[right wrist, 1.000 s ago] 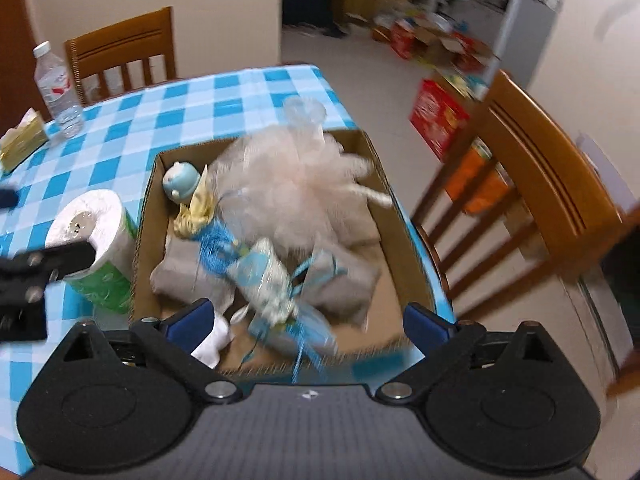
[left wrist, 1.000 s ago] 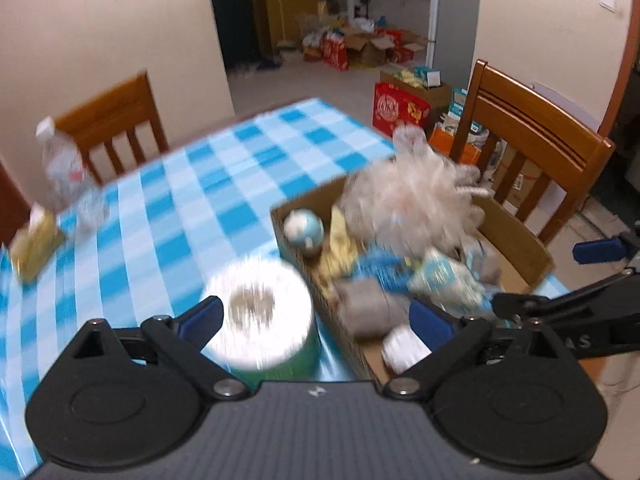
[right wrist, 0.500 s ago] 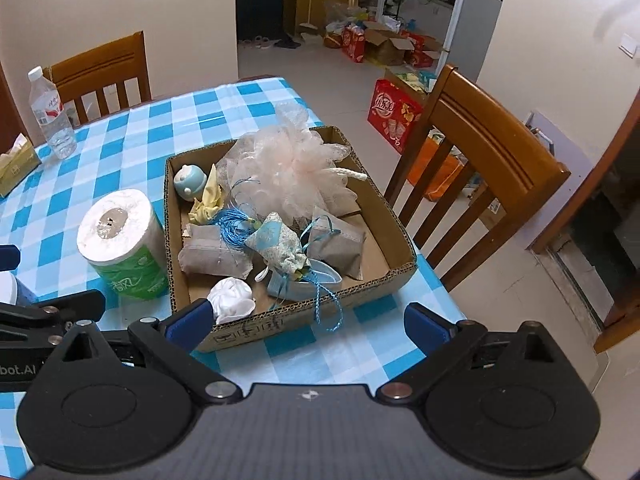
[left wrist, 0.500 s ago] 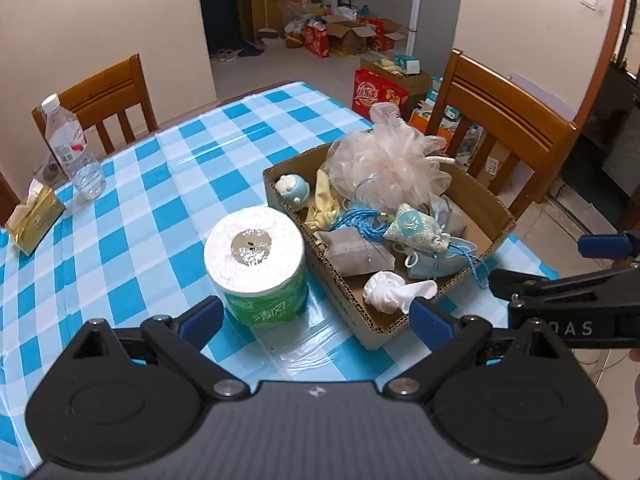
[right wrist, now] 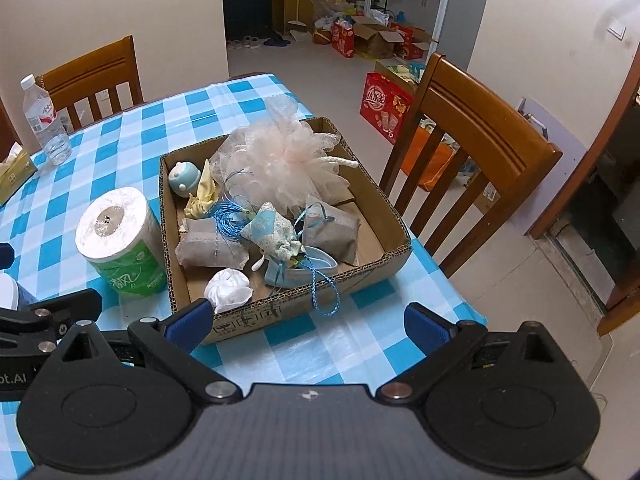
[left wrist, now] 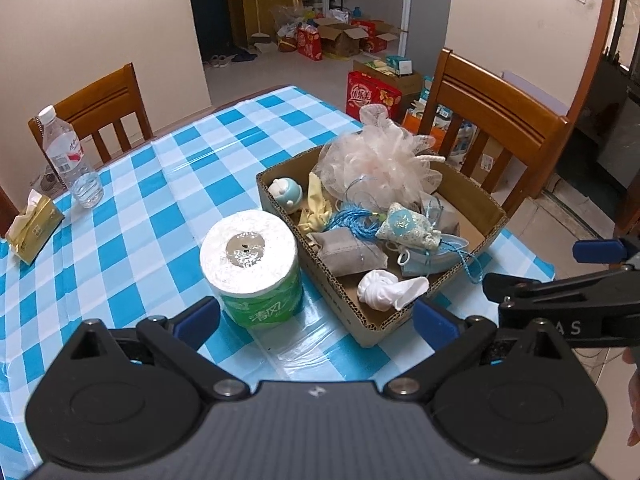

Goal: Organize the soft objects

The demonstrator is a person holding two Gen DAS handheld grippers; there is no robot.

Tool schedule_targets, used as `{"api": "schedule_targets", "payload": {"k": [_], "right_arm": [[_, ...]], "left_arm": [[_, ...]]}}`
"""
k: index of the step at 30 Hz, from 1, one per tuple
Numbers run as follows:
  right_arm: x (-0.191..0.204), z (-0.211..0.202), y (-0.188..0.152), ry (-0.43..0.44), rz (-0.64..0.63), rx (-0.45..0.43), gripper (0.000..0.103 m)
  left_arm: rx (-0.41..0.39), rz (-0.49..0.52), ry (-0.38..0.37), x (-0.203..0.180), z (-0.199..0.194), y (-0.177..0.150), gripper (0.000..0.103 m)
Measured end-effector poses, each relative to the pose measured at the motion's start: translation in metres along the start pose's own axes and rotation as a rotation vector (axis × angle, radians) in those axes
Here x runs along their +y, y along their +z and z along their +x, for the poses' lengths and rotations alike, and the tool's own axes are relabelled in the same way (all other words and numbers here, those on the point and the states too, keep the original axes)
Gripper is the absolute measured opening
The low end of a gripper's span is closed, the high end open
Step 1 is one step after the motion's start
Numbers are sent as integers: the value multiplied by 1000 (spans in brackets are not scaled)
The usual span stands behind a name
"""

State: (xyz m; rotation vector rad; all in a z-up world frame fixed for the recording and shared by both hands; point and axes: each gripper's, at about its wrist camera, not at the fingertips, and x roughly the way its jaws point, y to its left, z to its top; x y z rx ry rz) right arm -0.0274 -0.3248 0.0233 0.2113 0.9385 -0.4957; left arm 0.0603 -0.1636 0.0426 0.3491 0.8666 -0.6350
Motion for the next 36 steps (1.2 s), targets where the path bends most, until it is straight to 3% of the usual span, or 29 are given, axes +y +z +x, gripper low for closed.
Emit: {"api": "schedule_targets", "payload": {"k": [36], "right_arm": [[-3,5,-1,6,1,16,103]], "left_arm": [[15,9,28,-4,2,5,102]]}}
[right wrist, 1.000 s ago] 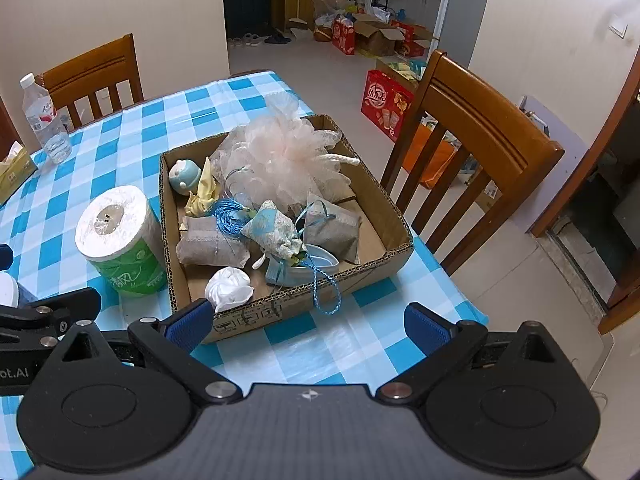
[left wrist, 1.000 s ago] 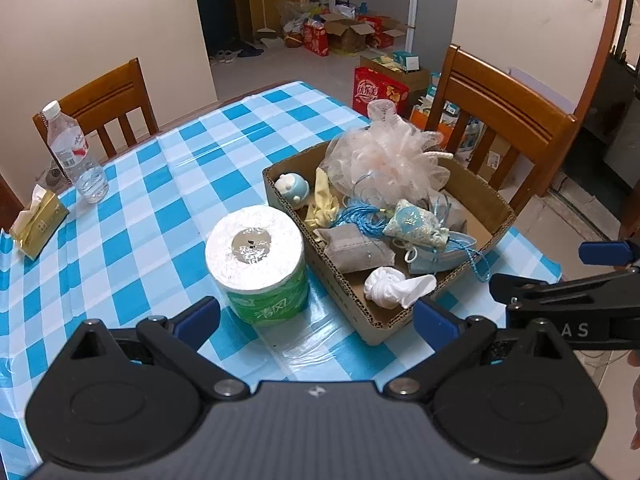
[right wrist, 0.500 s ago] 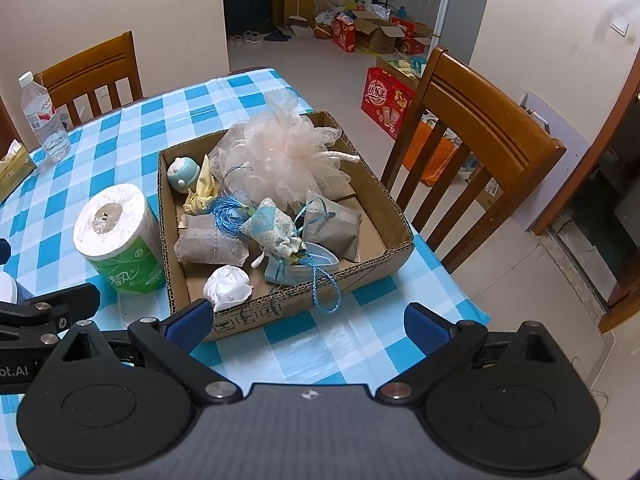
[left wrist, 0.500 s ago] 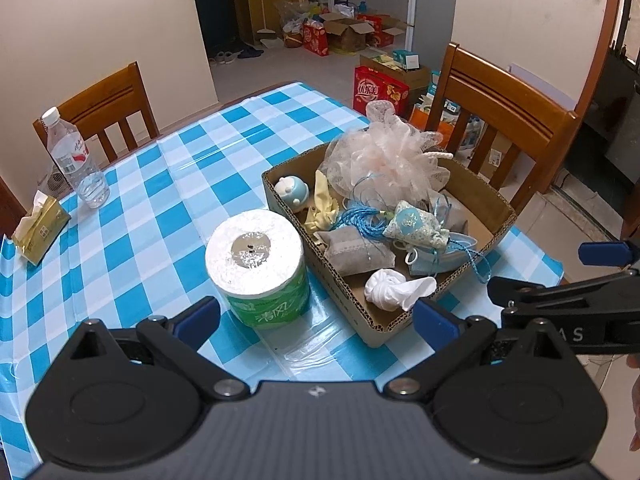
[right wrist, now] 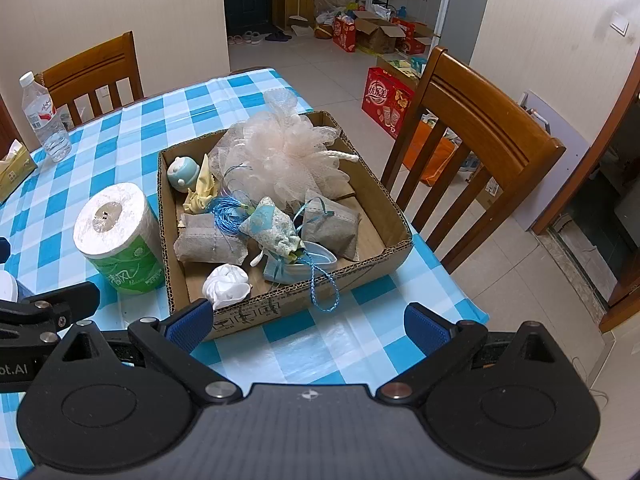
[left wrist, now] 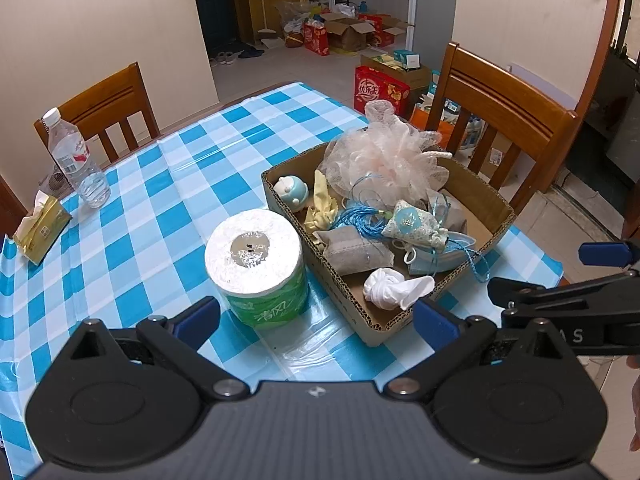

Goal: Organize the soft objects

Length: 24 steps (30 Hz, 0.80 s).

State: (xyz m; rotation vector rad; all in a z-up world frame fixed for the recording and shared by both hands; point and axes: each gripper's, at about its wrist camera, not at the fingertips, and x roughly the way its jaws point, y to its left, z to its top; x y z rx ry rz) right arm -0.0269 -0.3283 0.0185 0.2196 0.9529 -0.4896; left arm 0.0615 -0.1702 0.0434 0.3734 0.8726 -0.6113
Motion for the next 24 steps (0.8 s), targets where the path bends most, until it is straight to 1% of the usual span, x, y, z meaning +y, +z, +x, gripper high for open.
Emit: {"api": "schedule_targets", "payload": {"k": [24], "right_arm": [[-7,4,1,2,1,7,103]], "left_arm": [[3,0,2,-2,2,2,102]]}}
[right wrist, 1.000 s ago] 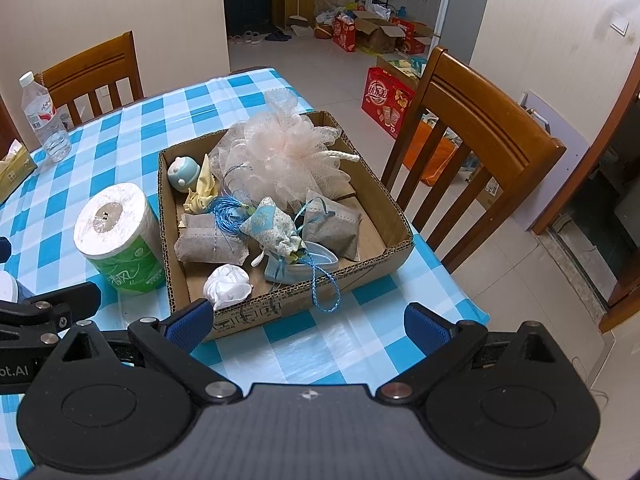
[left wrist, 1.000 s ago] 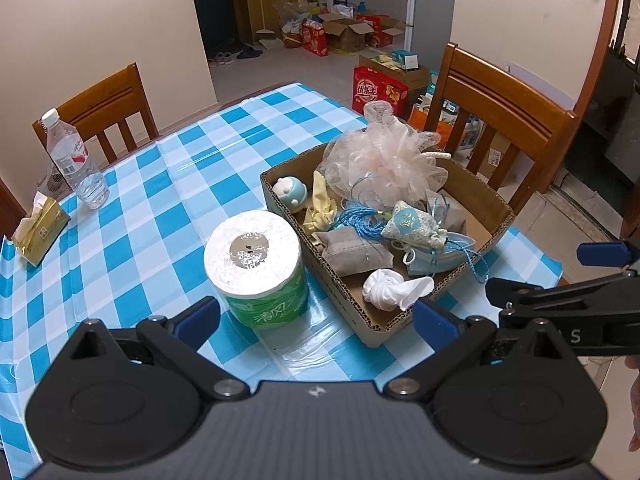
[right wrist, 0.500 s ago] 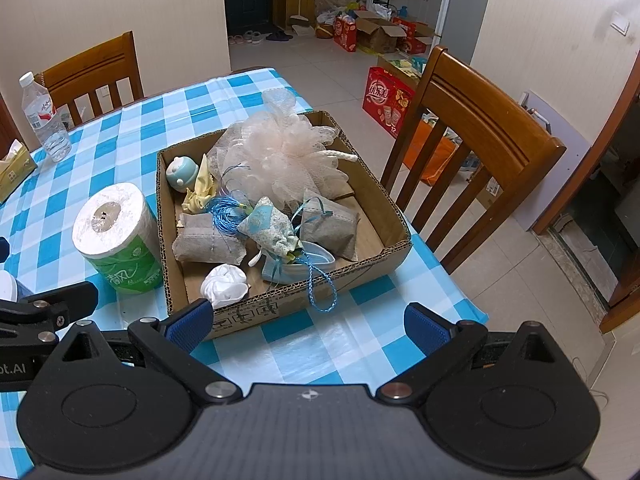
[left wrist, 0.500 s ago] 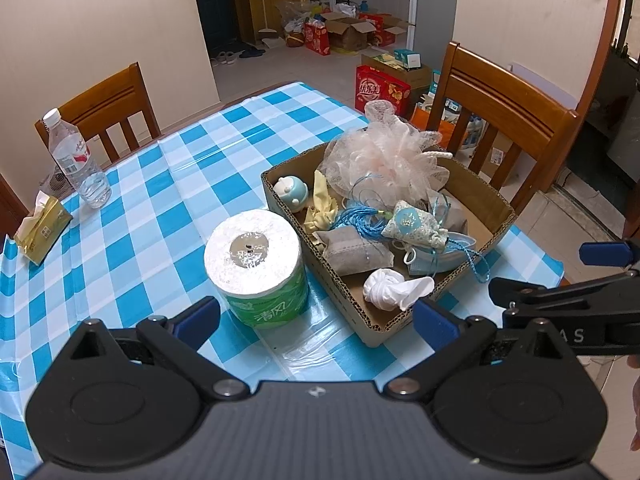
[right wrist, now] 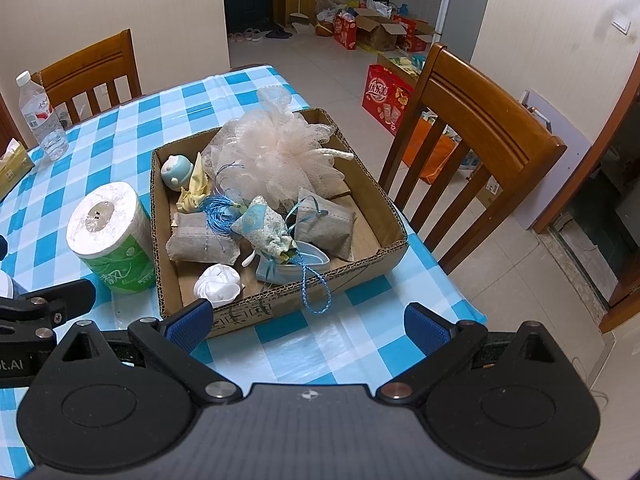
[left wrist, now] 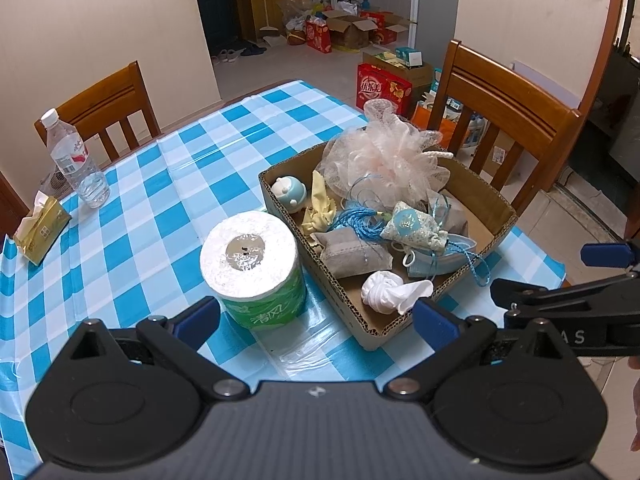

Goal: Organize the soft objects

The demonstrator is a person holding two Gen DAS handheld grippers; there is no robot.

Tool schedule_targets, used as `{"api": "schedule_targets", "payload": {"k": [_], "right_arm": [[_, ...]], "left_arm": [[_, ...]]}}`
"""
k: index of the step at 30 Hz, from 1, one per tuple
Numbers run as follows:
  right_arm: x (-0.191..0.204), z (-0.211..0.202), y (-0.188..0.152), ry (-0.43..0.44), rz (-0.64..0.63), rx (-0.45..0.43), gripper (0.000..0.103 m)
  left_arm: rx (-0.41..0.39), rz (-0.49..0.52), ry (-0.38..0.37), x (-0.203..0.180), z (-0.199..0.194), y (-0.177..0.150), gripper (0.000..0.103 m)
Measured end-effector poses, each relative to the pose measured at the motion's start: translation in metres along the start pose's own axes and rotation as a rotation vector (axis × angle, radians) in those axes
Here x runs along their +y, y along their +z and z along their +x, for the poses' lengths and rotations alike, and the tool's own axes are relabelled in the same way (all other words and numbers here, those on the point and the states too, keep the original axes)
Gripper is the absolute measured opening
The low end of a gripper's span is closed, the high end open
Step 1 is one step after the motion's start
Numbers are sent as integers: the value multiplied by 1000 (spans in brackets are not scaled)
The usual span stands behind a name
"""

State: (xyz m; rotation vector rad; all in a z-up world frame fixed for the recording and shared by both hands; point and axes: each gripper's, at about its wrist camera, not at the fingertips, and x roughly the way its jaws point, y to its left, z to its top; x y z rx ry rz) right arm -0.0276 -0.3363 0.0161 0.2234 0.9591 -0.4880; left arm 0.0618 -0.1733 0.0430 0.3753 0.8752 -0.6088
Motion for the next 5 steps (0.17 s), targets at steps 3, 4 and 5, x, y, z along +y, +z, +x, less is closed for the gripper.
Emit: {"api": "schedule_targets", "payload": {"k": [3,4,5], "right_arm": [[-2,1,0,-1,-2,0,103],[-3,1,0,0,-3,1,103],[-3,2,0,1,-3,0,103]], "left_arm": [[1,0,2,-1,0,0,102],[1,1,1,-1,0,0,102],[0,1,-1,-1,0,0,102]]}}
